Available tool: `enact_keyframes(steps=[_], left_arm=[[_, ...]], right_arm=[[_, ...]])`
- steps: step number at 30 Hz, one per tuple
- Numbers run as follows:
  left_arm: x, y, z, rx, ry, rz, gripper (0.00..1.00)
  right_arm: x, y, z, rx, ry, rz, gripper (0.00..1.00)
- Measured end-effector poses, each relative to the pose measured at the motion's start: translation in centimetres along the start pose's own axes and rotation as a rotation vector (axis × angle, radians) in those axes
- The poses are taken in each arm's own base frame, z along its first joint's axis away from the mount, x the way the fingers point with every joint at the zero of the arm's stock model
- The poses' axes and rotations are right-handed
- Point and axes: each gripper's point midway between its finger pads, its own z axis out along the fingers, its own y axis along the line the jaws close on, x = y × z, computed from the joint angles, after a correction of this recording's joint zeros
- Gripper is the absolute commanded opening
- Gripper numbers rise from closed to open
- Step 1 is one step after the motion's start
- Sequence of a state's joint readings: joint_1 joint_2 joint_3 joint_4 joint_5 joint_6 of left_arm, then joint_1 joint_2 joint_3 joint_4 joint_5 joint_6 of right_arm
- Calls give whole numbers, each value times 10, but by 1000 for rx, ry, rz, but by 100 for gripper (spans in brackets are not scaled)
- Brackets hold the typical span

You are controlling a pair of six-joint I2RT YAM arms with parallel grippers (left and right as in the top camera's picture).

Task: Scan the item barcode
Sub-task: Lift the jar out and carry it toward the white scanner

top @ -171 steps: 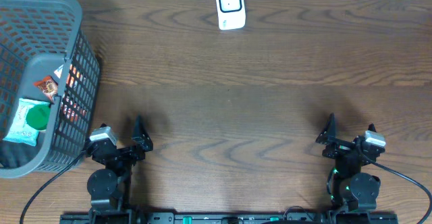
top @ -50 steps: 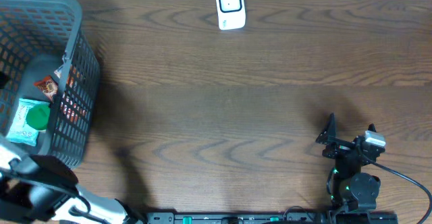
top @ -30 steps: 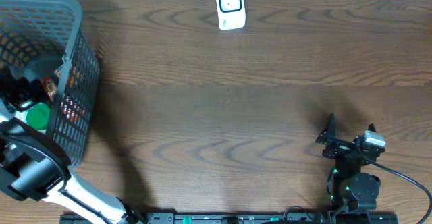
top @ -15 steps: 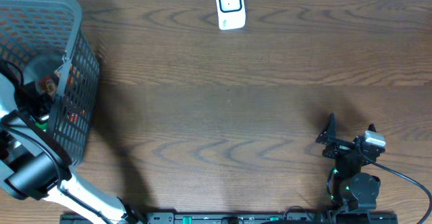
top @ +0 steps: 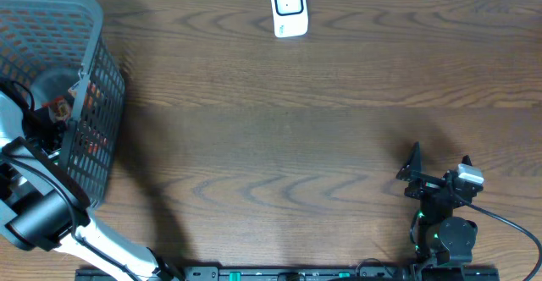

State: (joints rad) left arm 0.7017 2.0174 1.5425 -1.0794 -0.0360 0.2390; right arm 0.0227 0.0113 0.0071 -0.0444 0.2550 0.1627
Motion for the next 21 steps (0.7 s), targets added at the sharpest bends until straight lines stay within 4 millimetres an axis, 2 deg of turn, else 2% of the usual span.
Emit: enact_keyframes(steps=[4, 6, 8, 10, 12, 16, 17, 19, 21], left_arm=[[-1, 3, -14, -11, -13, -16, 66], [-5, 7, -33, -28, -56, -39, 65], [-11, 12, -62, -43, -133, -71, 66], [-18, 17, -101, -56, -245, -112, 66], [-22, 21, -154, -69, -394, -157, 66], [-11, 17, -255, -65, -689, -207, 66], [-4, 10, -284, -42, -783, -210, 66], [9, -11, -331, 27, -939, -196, 66], [30, -45, -376, 156, -1083, -150, 66]], right_arm=[[0, 0, 0, 0, 0, 0, 99], [0, 0, 0, 0, 0, 0, 99], [0, 0, 0, 0, 0, 0, 99], [0, 0, 0, 0, 0, 0, 99], [0, 0, 0, 0, 0, 0, 99], [0, 0, 0, 0, 0, 0, 99], [0, 0, 0, 0, 0, 0, 99], [0, 0, 0, 0, 0, 0, 99], [0, 0, 0, 0, 0, 0, 99]])
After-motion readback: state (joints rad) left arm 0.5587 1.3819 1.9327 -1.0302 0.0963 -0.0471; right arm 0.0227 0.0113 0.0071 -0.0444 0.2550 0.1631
